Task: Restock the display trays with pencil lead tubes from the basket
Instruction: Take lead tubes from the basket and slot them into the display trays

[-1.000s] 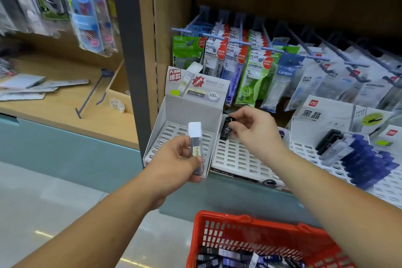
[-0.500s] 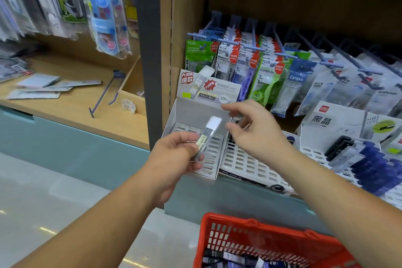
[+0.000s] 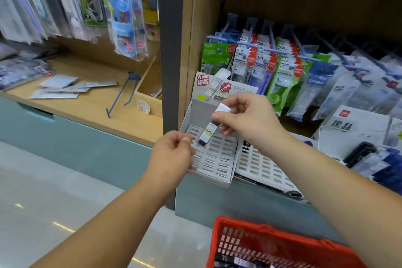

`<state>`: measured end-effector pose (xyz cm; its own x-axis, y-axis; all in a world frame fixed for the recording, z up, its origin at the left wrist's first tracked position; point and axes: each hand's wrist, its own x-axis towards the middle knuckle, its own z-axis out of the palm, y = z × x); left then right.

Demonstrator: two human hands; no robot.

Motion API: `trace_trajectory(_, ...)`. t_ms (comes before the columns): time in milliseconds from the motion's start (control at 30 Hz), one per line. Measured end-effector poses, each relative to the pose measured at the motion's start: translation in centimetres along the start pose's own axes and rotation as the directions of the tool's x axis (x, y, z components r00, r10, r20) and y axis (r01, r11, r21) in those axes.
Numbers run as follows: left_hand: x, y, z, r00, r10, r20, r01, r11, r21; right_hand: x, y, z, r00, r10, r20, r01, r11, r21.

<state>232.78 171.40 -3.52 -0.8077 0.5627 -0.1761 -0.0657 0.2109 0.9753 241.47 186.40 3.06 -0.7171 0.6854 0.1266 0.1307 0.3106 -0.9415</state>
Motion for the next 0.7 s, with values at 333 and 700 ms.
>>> trace_trajectory(333, 0.5, -1.3, -0.2, 0.974, 0.218, 0.067, -0.224, 0.97, 0.095, 0.2, 0.0, 1.1, 0.995, 0.08, 0.068, -0.086, 0.992, 0.09)
trace_trajectory(700, 1.8, -2.6, -1.6, 0.977, 0.201, -0.072, -0.155, 0.902, 0.403, 2.1, 0.8, 1.7, 0.986, -0.146, -0.085, 0.117, 0.954, -0.276)
